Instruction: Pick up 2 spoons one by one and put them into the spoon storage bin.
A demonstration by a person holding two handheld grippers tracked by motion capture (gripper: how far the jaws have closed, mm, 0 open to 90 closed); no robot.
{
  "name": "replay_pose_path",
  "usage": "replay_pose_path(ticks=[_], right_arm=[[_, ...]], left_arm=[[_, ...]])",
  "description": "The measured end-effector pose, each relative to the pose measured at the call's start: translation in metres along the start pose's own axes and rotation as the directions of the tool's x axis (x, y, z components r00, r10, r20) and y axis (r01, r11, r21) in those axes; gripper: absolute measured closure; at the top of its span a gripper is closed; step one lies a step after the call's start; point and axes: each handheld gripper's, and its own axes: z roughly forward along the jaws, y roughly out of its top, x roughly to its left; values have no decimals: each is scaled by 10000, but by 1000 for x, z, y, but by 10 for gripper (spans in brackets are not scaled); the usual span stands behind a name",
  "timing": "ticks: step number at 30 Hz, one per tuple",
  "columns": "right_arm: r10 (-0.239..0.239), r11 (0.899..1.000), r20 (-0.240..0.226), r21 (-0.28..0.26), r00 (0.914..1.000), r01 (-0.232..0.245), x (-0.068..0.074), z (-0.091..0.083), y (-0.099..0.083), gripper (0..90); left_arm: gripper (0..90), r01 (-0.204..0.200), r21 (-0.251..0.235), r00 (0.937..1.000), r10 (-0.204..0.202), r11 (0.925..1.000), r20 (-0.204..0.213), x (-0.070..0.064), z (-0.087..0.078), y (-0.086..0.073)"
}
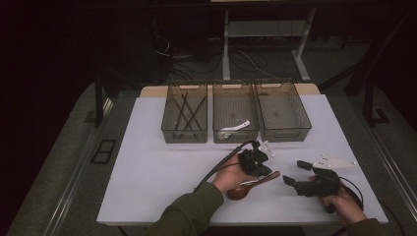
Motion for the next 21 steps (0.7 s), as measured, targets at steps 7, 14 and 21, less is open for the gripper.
replay_pose_path(ticks=[7, 14, 21], right_arm=[[9, 10000, 2, -9, 10000, -9, -1, 0, 0, 170], [7, 10000, 24, 7, 10000, -8, 0, 0, 0, 170], [5, 10000, 41, 14, 10000, -5, 0, 1, 0, 170]], left_arm=[[785, 380, -719, 9985, -407, 9967, -368, 0, -30, -10], [596, 1020, -982, 9915, -1092, 9899, -713, -16, -58, -42], [495, 1519, -1210, 9824, -1633, 9810, -908, -30, -76, -69]])
